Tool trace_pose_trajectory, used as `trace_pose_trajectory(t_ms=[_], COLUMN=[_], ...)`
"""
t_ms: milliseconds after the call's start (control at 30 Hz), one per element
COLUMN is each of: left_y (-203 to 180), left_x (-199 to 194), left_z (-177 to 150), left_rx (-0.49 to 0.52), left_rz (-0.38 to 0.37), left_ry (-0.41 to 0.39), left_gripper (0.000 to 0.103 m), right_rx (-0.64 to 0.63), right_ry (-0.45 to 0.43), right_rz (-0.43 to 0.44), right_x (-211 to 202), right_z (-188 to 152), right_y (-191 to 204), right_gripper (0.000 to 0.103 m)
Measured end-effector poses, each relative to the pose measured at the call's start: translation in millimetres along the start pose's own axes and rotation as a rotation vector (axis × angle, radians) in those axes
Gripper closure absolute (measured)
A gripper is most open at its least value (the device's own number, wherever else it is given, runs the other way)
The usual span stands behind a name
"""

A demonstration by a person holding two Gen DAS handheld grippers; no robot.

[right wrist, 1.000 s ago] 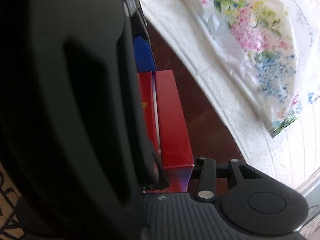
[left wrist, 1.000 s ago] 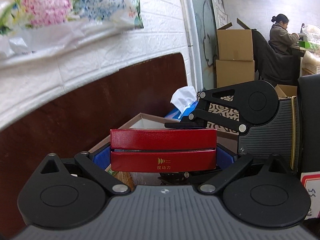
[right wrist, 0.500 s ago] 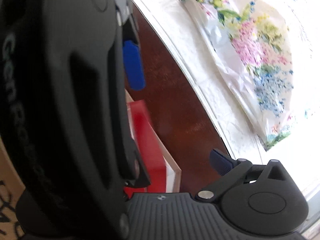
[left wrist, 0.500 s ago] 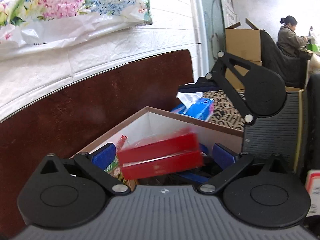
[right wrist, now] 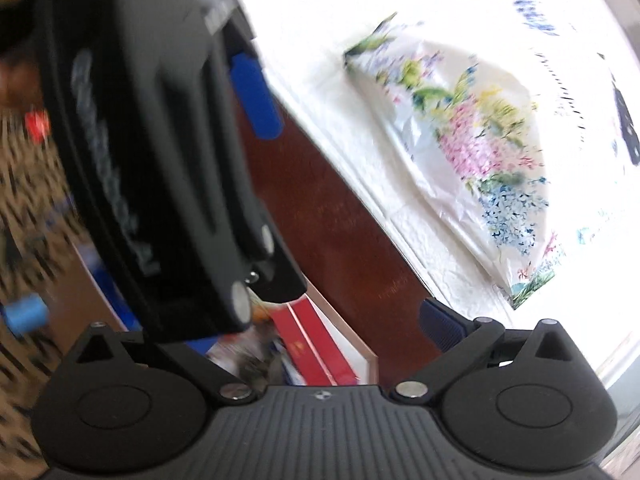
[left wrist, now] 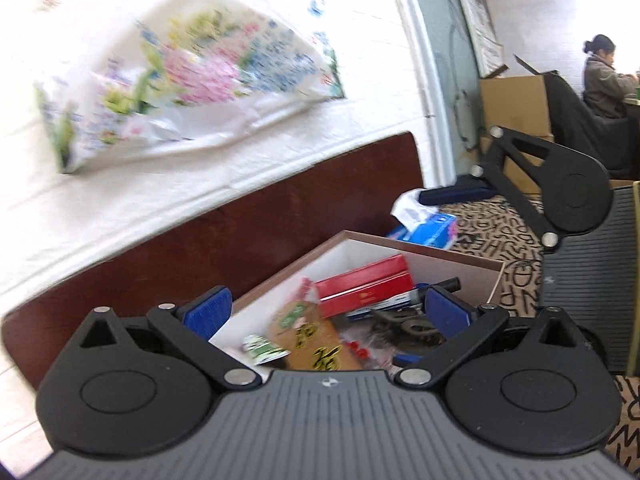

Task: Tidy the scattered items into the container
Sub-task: 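Move both open tools back over the table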

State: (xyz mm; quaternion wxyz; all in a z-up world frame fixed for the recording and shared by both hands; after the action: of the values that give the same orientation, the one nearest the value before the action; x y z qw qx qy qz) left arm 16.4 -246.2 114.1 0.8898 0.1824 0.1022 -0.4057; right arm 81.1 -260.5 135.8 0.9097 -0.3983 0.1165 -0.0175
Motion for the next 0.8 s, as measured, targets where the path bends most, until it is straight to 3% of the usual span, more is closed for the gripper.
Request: trace_pose_trajectory(t_ms=[233,333,400,500,567,800], left_y=[2.4,8.9,14.7,20.8,23.4,32.3], left_x=[-48.0,-74.2,-95.4,-125.2,-140.9,-167.2], left_z=[-27.7,-46.9,-62.5,-92.1,-113.0,-165.9], left_rx=[-0.023,-0.072,-0.124,-0.188,-0.213,-0.294], left_rz=[0.243,0.325,0.405,0.507,0.552,0.614], left_ry=[-0.008,0.021,0.041,0.078,0.104,0.232], left_gripper=[0.000,0.000,0.000,0.000,0.000,0.000], right_rx=[0.232,0.335,0.390,0.433,0.453,0.499], right_ry=[0.003,-0.006,-0.012,-0.020,-0.024,0.002], right_rz=[0.084,0.127,0.159,0.206,0.238,0.361], right_x=[-48.2,-83.3,-55.8,-118.9,-143.5,-153.6], right_z=[40.7,16.1,-27.8,-50.1,-51.5,-44.9], right_y=[26.9,30.7,40.8,77.0,101.1,157.6], right_gripper=[0.000,0.000,0.000,0.000,0.000,0.000])
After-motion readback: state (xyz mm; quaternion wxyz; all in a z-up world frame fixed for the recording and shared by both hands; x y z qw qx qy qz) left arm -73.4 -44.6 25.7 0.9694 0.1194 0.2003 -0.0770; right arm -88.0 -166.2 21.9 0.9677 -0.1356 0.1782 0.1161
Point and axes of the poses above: each gripper's, at about its wrist camera, not at the fingertips, and x roughly the way its jaws point, y to its left, z to its top, the point moved 2 cm from there along x, roughly the way its jaws point, and after that the axes turned 1 degree about -z, right-handed, at the moved point
